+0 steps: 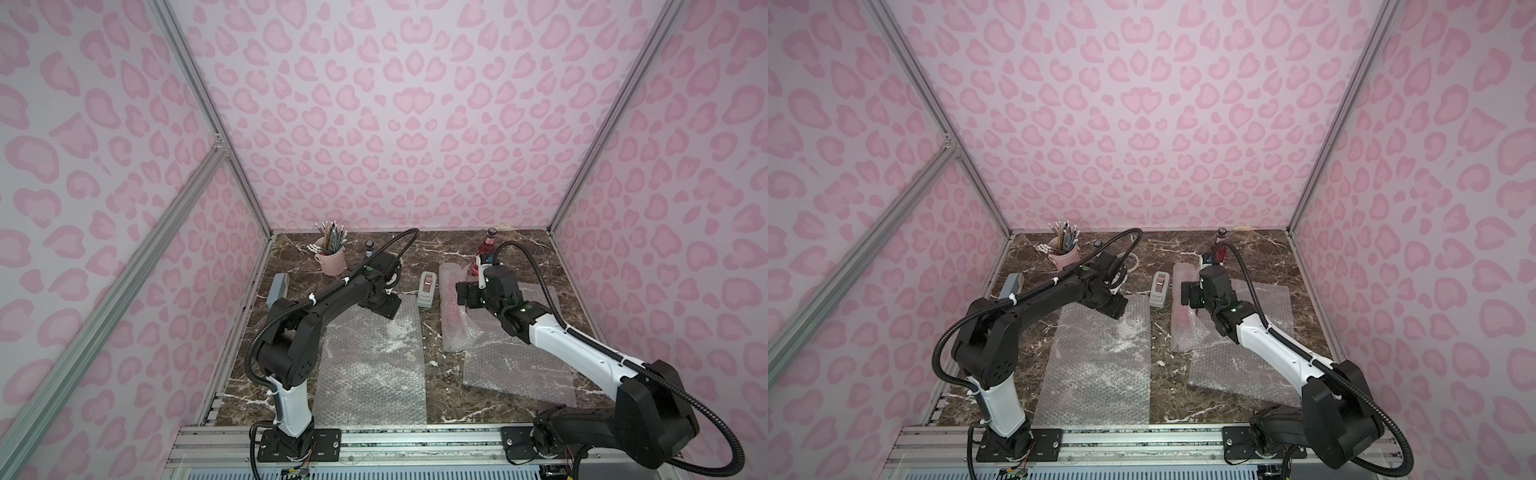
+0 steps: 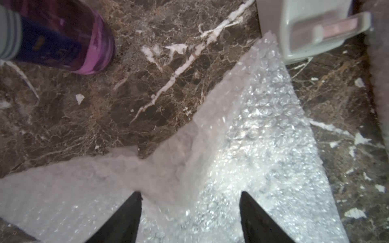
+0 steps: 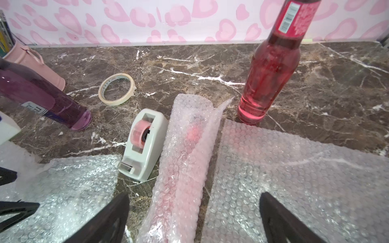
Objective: Wrap wine bottles in bubble wrap
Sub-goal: Move the bubble wrap to the center of the board, then pick up the wine bottle from the center of the board.
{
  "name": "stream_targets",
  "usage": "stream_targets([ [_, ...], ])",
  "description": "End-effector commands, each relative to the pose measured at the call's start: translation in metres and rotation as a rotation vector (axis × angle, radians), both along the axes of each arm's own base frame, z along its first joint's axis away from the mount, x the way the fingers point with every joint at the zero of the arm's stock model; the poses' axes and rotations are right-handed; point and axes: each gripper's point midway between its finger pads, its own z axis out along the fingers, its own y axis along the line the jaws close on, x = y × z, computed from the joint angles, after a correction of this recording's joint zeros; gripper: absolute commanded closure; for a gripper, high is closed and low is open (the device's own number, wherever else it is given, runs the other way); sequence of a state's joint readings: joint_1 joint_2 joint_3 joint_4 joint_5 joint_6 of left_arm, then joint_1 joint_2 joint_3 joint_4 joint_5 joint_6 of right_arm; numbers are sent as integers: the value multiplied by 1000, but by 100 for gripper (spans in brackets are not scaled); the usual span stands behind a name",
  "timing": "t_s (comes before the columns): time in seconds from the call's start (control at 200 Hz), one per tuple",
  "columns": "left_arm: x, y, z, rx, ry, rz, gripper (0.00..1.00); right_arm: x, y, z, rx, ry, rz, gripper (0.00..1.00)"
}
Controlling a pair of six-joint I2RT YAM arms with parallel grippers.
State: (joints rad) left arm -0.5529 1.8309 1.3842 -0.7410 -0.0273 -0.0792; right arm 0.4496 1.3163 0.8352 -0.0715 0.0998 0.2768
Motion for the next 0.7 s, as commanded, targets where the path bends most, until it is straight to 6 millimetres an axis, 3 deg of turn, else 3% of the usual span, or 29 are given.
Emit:
stream_targets([
  [0.0,12,1,24,-49,-89,4,22,-1,7,10,1,-57,62,2],
  [0.16,37,19,65,-110,-246,47,19,-6,14,22,31,-113,130,3],
  [0.375,74,24,93,-193,-371,47,19,-13,22,36,70,-171,191,2],
  [0.565,101,32,106,-231,-494,86,20,-18,26,42,93,-205,224,2],
  [0.695,116,32,100,-231,-515,88,22,-17,27,40,86,-200,228,3],
])
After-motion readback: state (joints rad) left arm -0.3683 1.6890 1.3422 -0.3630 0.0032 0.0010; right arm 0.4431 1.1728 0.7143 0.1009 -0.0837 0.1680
